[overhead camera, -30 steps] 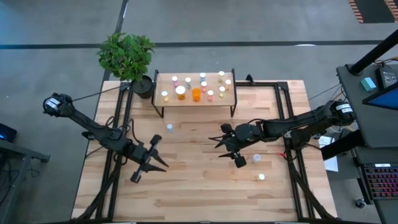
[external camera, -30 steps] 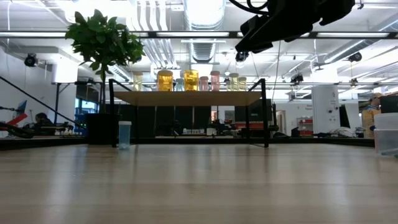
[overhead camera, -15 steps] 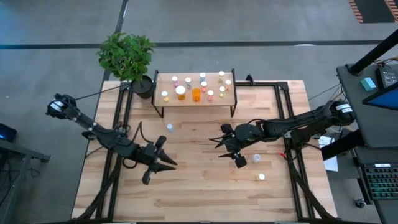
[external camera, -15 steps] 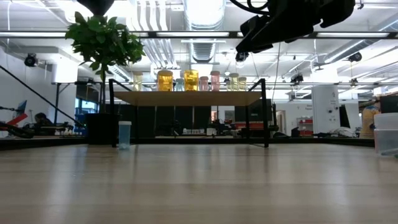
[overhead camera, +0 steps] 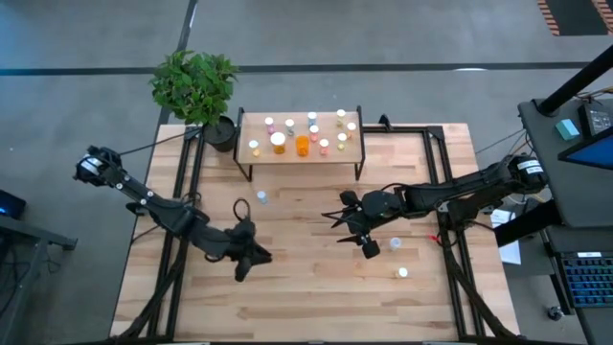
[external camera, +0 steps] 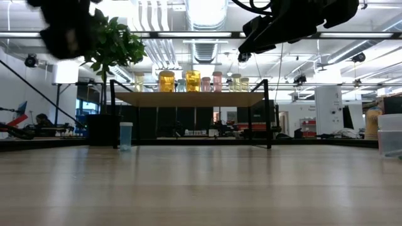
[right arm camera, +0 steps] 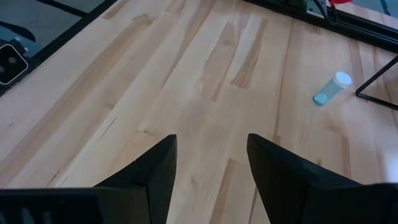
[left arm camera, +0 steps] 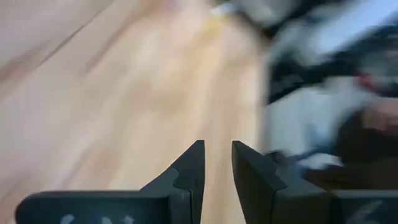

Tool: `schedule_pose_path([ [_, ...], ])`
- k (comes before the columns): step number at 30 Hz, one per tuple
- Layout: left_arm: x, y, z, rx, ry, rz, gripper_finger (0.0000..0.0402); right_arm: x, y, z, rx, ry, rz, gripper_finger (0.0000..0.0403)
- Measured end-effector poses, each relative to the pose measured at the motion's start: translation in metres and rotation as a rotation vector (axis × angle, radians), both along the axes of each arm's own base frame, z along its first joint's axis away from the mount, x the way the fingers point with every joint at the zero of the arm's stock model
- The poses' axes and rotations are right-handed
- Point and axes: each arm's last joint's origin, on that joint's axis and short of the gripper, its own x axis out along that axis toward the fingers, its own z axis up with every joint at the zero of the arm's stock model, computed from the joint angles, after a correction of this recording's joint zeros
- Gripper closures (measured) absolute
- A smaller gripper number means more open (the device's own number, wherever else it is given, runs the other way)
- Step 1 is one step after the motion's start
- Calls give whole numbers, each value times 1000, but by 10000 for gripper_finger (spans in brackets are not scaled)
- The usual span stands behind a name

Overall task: Pick and place medicine bottles onto shelf by color
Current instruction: Put the blue pill bottle on the shelf

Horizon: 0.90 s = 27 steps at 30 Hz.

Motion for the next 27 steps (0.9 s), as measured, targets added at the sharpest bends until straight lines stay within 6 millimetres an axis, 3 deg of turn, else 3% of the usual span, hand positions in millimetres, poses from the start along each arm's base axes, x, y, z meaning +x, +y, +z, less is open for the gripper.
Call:
schedule_pose_path([
  [5,-5,9,-28,105,248,236,339,0,0,0,0,0,0,216],
  [13,9,22,-72,447,318,477,339,0,0,0,0,0,0,216],
  [19,19,27,-99,532,403,514,339,0,0,0,0,0,0,216],
  [23,23,27,-107,529,405,518,336,0,0,0,0,0,0,216],
  [27,24,27,-113,520,394,523,309,0,0,0,0,0,0,216],
])
